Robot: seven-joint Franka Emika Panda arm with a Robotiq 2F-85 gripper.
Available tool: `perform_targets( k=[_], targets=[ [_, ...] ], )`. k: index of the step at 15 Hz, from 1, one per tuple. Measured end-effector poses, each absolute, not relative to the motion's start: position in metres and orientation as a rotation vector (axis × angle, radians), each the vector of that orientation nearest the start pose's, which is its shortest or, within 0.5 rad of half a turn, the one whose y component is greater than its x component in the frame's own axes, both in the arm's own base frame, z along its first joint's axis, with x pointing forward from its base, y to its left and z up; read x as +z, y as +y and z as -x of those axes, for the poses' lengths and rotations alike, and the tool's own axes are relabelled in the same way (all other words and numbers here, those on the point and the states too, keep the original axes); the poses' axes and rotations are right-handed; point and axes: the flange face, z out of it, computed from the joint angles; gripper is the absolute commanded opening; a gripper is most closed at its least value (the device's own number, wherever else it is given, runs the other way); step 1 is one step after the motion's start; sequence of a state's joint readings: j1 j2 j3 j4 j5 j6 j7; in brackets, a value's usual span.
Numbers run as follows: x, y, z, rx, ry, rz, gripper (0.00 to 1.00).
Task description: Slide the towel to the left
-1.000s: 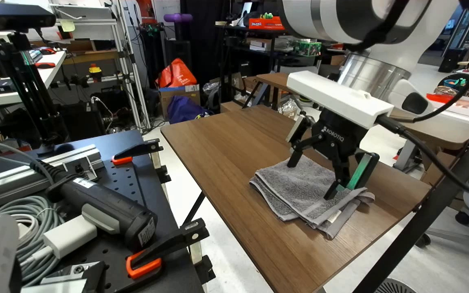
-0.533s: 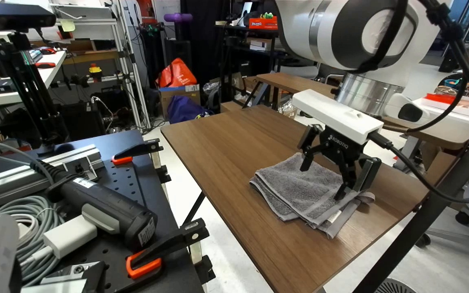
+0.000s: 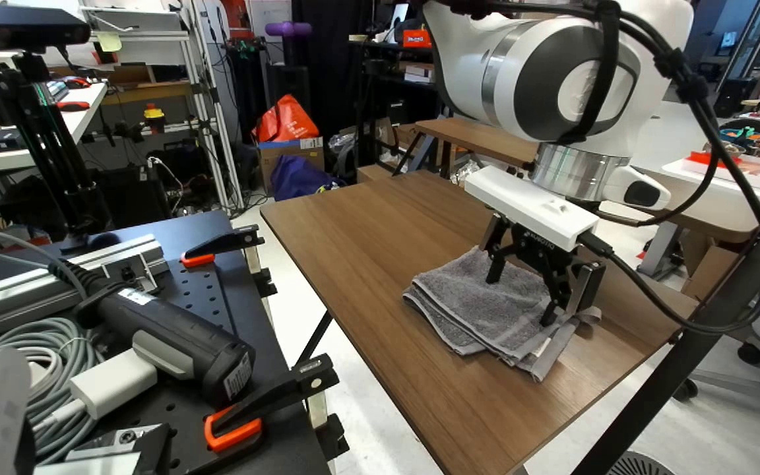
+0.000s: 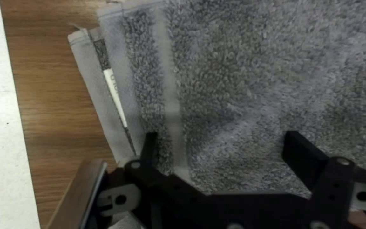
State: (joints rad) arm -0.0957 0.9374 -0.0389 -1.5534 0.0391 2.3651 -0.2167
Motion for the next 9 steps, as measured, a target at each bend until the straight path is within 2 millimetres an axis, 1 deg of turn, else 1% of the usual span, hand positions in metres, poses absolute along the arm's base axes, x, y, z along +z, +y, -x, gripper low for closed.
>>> perform_targets(
  k=[2,4,6,9],
  targets=[
    [0.081,-0.078,-0.672,0.195,-0.141,3.124,1.00],
    [0.081,-0.063,-0.674,0.193,-0.181,3.121,1.00],
    [0.081,-0.041,-0.677,0.193,-0.235,3.120,1.00],
    [0.081,-0.003,-0.683,0.203,-0.312,3.122,1.00]
  ],
)
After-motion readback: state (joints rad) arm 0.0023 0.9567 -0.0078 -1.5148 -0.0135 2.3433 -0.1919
